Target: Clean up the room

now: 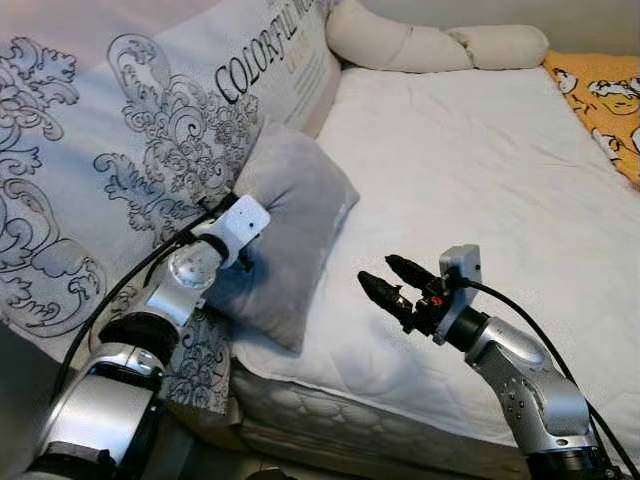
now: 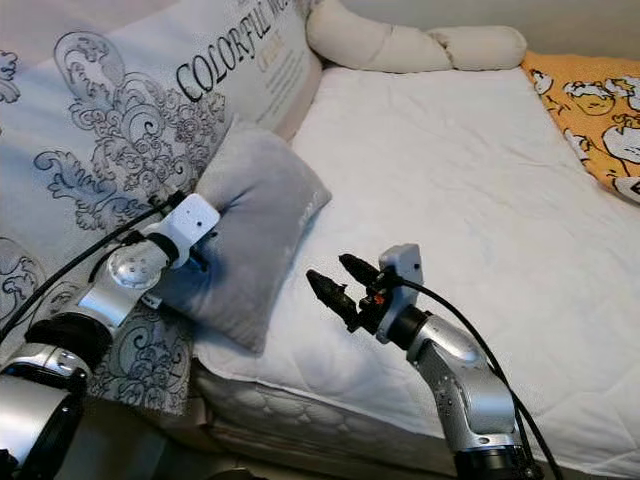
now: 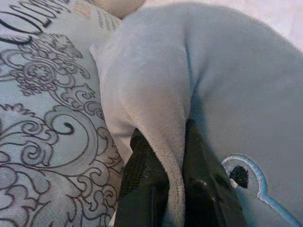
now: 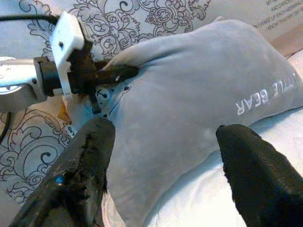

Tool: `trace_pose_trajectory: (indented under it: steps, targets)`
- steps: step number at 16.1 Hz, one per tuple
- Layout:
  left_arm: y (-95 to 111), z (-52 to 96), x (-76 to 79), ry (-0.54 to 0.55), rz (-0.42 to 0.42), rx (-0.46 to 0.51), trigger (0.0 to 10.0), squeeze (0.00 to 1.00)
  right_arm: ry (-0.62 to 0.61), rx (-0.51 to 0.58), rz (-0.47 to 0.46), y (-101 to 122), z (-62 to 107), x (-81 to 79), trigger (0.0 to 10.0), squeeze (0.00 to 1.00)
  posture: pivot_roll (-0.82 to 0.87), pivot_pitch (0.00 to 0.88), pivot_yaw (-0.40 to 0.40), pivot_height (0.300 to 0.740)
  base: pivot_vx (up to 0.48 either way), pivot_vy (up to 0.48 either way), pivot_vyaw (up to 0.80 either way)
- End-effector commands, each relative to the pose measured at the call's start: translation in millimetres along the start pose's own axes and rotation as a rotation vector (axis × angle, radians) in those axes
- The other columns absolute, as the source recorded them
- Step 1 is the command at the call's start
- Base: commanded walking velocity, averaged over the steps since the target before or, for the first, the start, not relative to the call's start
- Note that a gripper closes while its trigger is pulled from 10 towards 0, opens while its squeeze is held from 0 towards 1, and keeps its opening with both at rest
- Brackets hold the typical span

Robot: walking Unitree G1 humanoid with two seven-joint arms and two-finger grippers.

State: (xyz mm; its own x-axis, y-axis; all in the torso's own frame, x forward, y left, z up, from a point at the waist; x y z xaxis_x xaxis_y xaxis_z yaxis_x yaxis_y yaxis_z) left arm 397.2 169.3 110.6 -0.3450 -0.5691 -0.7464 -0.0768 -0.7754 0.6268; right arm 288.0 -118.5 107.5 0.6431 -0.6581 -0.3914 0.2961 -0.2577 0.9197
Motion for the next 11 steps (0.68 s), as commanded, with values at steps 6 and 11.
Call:
trace_pose_trajectory:
  steps: [6, 11]
  targets:
    - [7.4, 3.2, -19.2, 0.074, 0.192, 0.087, 10.0, 1.0, -0.09, 0.032, 0.016, -6.7, -0.8, -1.1, 10.0, 1.0, 0.0, 0.0, 0.113, 0.74, 0.0, 0.0, 0.0]
    - [29.6, 25.1, -19.7, 0.159, 0.194, 0.295, 10.0, 1.0, -0.225, 0.119, -0.033, -3.5, 17.1, 2.5, 10.0, 1.0, 0.02, 0.0, 0.083, 0.74, 0.0, 0.0, 0.0]
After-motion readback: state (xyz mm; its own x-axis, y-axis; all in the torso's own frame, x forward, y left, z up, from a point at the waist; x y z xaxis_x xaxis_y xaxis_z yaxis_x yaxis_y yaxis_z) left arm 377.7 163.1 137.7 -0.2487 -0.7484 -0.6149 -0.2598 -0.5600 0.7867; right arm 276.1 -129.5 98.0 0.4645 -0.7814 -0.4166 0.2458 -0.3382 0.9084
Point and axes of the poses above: a point about 5 cm out from each wrist's last joint towards the gripper, its own z axis pointing back from the gripper into the wrist, its own y axis along the axis of the wrist's last joint, x = y × z, the point moved 3 cm from there along -z, pointing out of the wrist towards the gripper, and after that the axes turned 7 degrees about -z, right-handed, at the moved point
